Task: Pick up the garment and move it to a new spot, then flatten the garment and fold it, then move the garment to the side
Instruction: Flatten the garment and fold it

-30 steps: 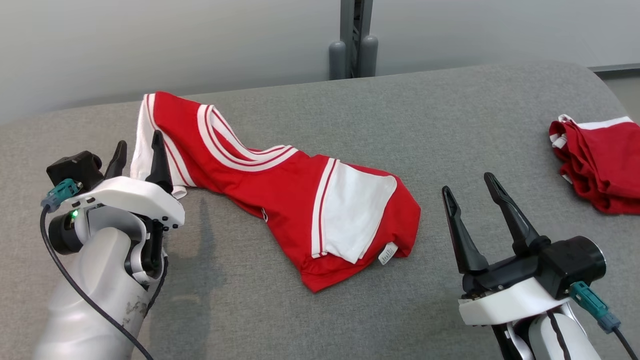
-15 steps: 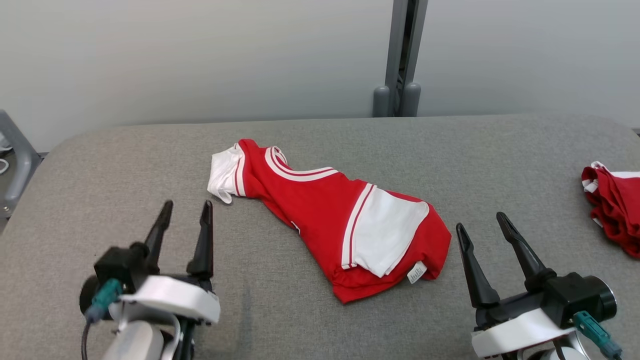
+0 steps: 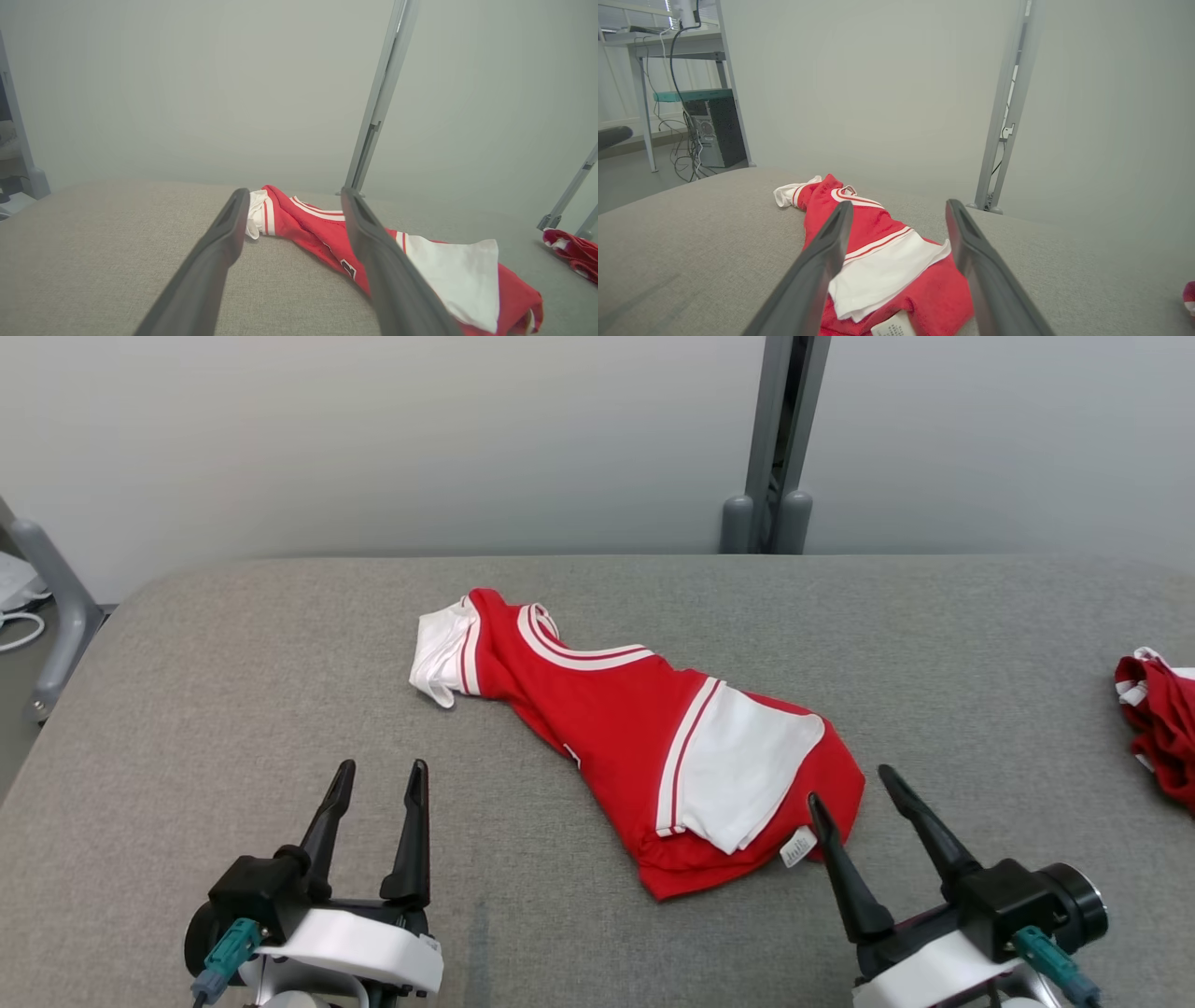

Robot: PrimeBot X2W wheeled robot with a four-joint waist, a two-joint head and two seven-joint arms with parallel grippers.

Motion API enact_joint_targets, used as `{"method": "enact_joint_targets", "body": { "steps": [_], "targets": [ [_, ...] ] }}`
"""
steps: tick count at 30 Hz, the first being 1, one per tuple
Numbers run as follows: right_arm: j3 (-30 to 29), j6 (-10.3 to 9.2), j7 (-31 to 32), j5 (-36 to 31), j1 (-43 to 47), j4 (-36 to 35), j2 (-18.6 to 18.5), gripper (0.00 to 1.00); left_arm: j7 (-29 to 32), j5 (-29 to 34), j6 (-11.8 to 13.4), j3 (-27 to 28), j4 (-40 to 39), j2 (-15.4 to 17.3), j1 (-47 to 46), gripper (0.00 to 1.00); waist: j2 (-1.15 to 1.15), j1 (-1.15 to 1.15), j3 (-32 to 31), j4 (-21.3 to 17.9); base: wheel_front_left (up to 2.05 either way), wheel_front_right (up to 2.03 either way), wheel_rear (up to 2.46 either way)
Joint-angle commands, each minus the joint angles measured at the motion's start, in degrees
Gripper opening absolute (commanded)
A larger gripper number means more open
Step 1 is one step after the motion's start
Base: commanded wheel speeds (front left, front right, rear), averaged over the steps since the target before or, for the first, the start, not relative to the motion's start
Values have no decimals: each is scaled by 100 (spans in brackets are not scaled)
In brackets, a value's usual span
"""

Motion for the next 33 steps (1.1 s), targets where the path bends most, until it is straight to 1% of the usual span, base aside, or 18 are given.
{"method": "enact_joint_targets", "body": {
  "steps": [1, 5, 6, 12, 20, 24, 25, 26, 27, 33],
  "targets": [
    [90, -4, 49, -78, -107, 82, -78, 100, -7, 58, -47, 37, 23, -20, -25, 100, 0, 0, 57, 62, 0, 0, 0],
    [370, -4, 233, -111, -361, 451, -170, 100, -7, 147, -151, 72, 97, -65, -128, 100, 0, 0, 213, 251, 0, 0, 0],
    [520, -4, 342, -125, -538, 673, -233, 100, -7, 160, -197, 65, 132, -93, -183, 100, 0, 0, 310, 361, 0, 0, 0],
    [795, -4, 613, -170, -999, 1255, -437, 100, -6, 75, -249, -57, 206, -116, -319, 100, 0, 0, 551, 658, 0, 0, 0],
    [1281, -4, 991, -173, -1549, 2134, -744, 100, -7, -237, -125, -275, 228, -115, -478, 100, 0, 0, 762, 1049, 0, 0, 0],
    [1212, -4, 1074, -269, -1666, 2443, -775, 100, -7, -322, -81, -340, 222, -117, -515, 100, 0, 0, 815, 1170, 0, 0, 0],
    [1170, -4, 1100, -290, -1688, 2522, -771, 92, -7, -336, -72, -358, 216, -117, -520, 100, 0, 0, 825, 1192, 0, 0, 0],
    [1152, -4, 1129, -327, -1705, 2588, -772, 44, -7, -334, -64, -369, 213, -116, -521, 100, 0, 0, 835, 1210, 0, 0, 0],
    [1129, -4, 1131, -369, -1725, 2636, -777, 0, -7, -348, -55, -380, 210, -116, -524, 100, 0, 0, 847, 1228, 0, 0, 0],
    [751, -4, 928, -588, -1874, 2680, -733, 0, -7, -391, -23, -384, 202, -116, -546, 100, 0, 0, 868, 1252, 0, 0, 0]
  ]
}}
